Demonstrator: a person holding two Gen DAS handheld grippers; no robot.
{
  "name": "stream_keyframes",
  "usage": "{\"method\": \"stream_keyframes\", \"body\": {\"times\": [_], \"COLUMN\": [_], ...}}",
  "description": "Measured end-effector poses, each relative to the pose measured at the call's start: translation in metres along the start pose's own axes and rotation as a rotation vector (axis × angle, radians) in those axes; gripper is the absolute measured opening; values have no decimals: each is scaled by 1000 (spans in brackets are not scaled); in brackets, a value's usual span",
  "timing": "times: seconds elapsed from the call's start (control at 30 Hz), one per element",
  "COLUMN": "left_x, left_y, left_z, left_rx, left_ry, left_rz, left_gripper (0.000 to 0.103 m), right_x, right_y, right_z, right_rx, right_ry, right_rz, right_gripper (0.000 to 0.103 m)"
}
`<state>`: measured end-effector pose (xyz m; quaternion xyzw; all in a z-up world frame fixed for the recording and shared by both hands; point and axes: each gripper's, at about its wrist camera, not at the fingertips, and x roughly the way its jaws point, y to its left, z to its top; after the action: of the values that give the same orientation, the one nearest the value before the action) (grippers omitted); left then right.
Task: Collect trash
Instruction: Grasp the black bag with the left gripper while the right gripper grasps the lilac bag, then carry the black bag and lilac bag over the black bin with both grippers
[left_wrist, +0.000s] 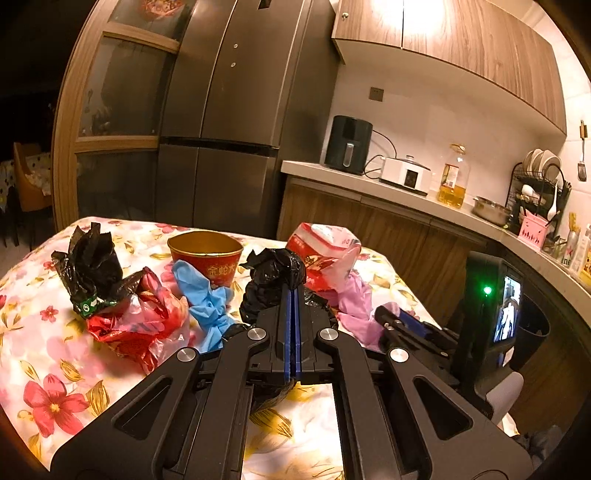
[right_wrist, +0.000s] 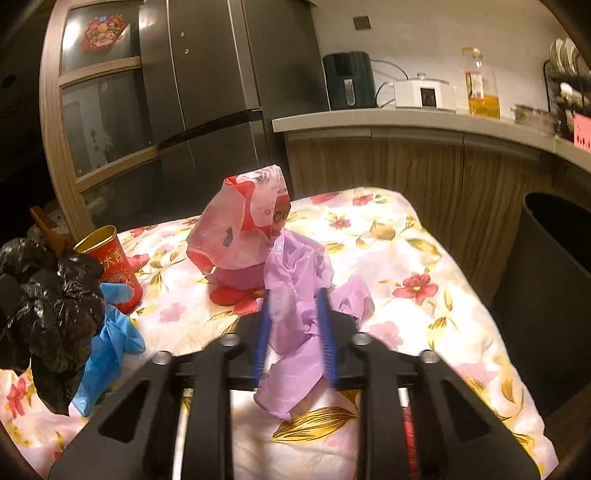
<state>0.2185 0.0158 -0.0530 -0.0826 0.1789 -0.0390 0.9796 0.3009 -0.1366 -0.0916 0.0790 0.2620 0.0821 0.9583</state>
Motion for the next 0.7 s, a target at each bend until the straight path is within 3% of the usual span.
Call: {"method": "stream_keyframes", "body": {"times": [0.2,0.7], "left_x": [-6,-23], "left_y": [0,-18], "left_z": [0,0], "left_rx": [8,22], "left_ry": [-4,-14], "left_rz": [1,-36], "left_gripper": [0,0], "right_x": [-12,-90], "right_y": [-2,-22], "right_z": [1,8], "right_rx": [8,10], "right_ry": [-29,-149], "right_rz": [27,27], "right_gripper": [3,2]}}
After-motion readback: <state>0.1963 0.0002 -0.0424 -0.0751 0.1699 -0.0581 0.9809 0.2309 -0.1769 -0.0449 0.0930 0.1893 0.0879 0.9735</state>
